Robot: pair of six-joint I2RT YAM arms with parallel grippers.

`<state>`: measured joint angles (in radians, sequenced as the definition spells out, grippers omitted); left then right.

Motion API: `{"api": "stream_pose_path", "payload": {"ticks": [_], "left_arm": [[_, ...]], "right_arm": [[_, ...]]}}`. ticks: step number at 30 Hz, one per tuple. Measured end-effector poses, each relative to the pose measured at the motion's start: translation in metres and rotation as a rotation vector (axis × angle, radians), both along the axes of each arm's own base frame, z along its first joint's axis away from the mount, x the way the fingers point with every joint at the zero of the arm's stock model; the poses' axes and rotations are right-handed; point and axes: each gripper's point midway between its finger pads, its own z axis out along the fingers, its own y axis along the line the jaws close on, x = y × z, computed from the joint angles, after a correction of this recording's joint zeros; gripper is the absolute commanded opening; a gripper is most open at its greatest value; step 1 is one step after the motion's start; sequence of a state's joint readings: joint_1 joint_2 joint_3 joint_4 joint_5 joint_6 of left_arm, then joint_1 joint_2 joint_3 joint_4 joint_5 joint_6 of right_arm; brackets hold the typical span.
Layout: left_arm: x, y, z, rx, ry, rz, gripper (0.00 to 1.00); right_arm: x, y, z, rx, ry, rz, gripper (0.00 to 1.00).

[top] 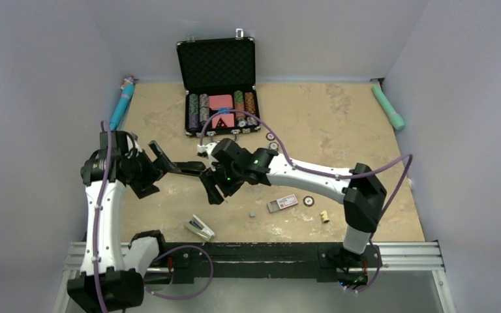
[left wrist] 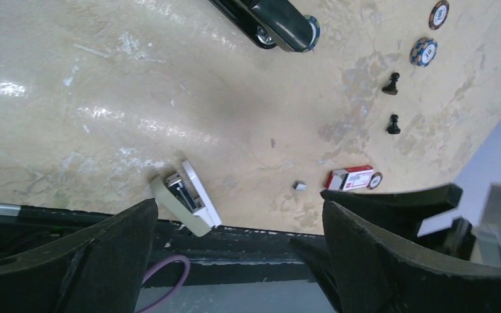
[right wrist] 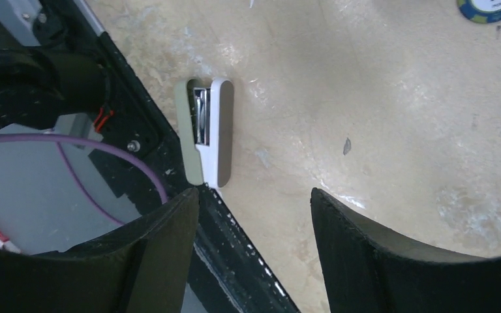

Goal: Unload the staples from the stapler

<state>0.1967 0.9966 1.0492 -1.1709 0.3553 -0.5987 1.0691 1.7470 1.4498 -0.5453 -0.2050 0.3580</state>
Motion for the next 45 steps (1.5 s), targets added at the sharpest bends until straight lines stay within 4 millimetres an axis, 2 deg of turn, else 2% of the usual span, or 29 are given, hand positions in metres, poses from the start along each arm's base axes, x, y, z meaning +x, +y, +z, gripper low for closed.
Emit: {"api": "stream_pose_path", "payload": {"ticks": [3,8,14,21,29,39,45], "left_arm": [[-0.019,0.001,0.002,0.057,-0.043,-0.03,1.0],[-0.046,0.01,-0.014,0.143,-0.019,-0.038,1.0],[-0.053,0.012,-0.016,0.173,-0.021,-0.064,1.0],[-0.055,0.012,-0.014,0.182,-0.044,-0.063,1.0],[-0.055,0.013,-0.013,0.188,-0.051,-0.059,1.0],[-0.055,0.013,-0.013,0.191,-0.052,-0.058,1.0],[-0.055,0.014,-0.013,0.193,-0.051,-0.057,1.0]], "right_arm": [[-0.006,0.014,-0.022,-0.054,-0.006,0.013,0.66],[-0.016,0.038,-0.057,-0.125,-0.011,0.039,0.6],[-0.033,0.046,-0.084,-0.167,0.002,0.061,0.54],[-0.038,0.052,-0.09,-0.159,-0.004,0.072,0.49],[-0.045,0.053,-0.109,-0.191,0.011,0.088,0.48],[-0.046,0.057,-0.108,-0.185,0.007,0.092,0.44],[-0.041,0.07,-0.109,-0.174,0.003,0.084,0.39]]}}
